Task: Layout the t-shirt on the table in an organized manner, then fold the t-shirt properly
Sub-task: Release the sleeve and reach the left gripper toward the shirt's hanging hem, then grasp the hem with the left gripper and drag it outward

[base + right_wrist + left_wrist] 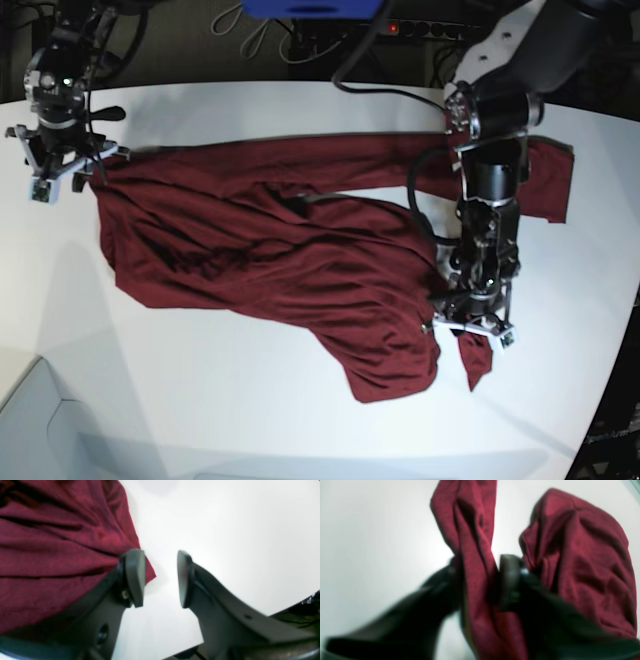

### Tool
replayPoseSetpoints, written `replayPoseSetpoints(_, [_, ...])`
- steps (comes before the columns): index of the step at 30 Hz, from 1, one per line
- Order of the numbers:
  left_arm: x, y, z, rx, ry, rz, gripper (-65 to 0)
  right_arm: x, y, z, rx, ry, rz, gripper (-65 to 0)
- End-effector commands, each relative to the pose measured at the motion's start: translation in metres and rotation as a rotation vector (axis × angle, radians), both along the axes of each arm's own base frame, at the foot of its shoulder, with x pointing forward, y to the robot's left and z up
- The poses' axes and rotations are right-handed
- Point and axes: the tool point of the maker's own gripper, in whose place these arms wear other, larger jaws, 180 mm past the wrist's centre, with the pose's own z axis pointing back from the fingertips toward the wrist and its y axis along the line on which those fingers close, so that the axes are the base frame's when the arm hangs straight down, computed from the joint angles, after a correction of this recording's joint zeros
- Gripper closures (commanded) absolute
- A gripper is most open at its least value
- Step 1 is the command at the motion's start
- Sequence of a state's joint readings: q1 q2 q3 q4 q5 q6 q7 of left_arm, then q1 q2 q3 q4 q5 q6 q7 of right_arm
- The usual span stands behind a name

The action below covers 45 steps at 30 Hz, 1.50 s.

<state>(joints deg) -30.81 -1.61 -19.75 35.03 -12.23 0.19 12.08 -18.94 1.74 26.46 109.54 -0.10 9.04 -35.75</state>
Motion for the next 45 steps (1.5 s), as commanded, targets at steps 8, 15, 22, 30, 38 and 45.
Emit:
replayPoseSetpoints(8, [0.023, 0.026, 0.077, 0.068, -0.215, 0.036, 0.0, 0.006, -0.004, 0.013, -0.026, -0.043, 0.007, -22.5])
replayPoseSetpoints(15, [0.039, 0.002, 0.183, 0.101, -0.488, 0.008, -0.1, 0.006, -0.004, 0.013, -0.028, -0.044, 0.008, -22.5])
replayPoseSetpoints(22, [0.084, -0.086, 0.232, 0.147, -0.555, -0.216, -0.1, 0.006, -0.004, 0.013, -0.028, -0.043, 0.008, -22.5])
replayPoseSetpoints(30, [0.139, -0.176, 0.229, 0.12, -0.413, -0.361, -0.6, 0.004, -0.004, 0.012, -0.028, -0.038, 0.008, -22.5])
replayPoseSetpoints(38, [0.152, -0.17, 0.248, 0.152, -0.464, -0.329, -30.6, 0.003, -0.004, 0.012, -0.029, -0.036, 0.009, -22.5])
replayPoseSetpoints(45, [0.145, -0.172, 0.223, 0.144, -0.424, -0.339, -55.1, 0.003, -0.002, 0.011, -0.023, -0.036, 0.006, -22.5])
